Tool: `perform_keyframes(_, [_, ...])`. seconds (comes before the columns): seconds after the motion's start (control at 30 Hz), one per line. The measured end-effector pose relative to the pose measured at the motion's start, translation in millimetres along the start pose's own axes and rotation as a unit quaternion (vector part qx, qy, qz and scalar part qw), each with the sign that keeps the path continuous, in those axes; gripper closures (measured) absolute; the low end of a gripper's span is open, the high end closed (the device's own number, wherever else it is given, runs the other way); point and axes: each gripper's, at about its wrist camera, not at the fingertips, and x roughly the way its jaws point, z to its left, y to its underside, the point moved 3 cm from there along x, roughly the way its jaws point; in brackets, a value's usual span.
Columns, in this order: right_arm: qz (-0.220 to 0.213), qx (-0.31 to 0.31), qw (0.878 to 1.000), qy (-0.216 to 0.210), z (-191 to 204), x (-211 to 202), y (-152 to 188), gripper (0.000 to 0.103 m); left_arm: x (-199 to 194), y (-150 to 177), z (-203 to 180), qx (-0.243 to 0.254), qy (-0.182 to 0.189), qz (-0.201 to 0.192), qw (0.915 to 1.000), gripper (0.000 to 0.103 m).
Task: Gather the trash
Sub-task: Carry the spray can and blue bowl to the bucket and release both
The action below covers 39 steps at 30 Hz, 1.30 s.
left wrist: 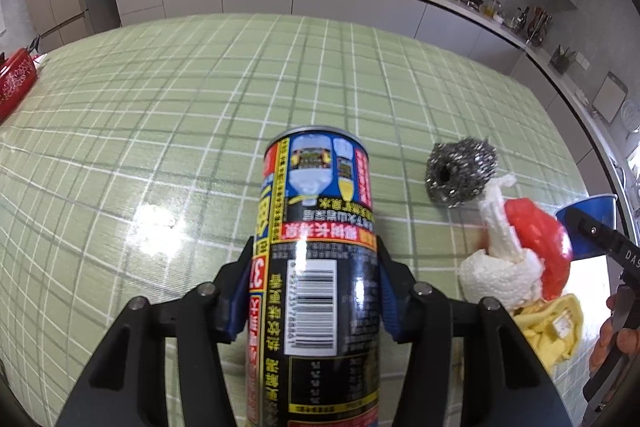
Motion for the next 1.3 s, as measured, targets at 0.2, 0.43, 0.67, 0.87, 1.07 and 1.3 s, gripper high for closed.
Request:
perform_keyframes(0.2, [-0.024,0.006,1.000,0.000,-4,-26,0,0.024,-22,-2,-6,0.002,0.004,-0.023,0.9997,0.050])
perform_keyframes(0.43, [-0.032,0.007,0.999,-0.017,-3,-48,4,0.024,-47,8,-20,0.004,0.007,-0.041,0.9991,0.050])
perform_keyframes(0.67, [-0.032,-0.006,0.999,-0.041,-12,-71,24,0.024,-68,22,-56,0.006,0.009,-0.058,0.9983,0.050])
perform_keyframes(0.87, [-0.033,-0.013,0.998,-0.055,-30,-90,40,0.024,-78,39,-87,0.010,0.021,-0.062,0.9978,0.050])
perform_keyframes(1.07, [-0.045,0.004,0.998,-0.044,-49,-116,59,0.024,-84,48,-116,0.045,0.050,-0.063,0.9958,0.050])
perform_keyframes(1.3, [-0.045,0.046,0.998,-0.014,-70,-142,91,0.024,-81,58,-138,0.078,0.104,-0.054,0.9900,0.050])
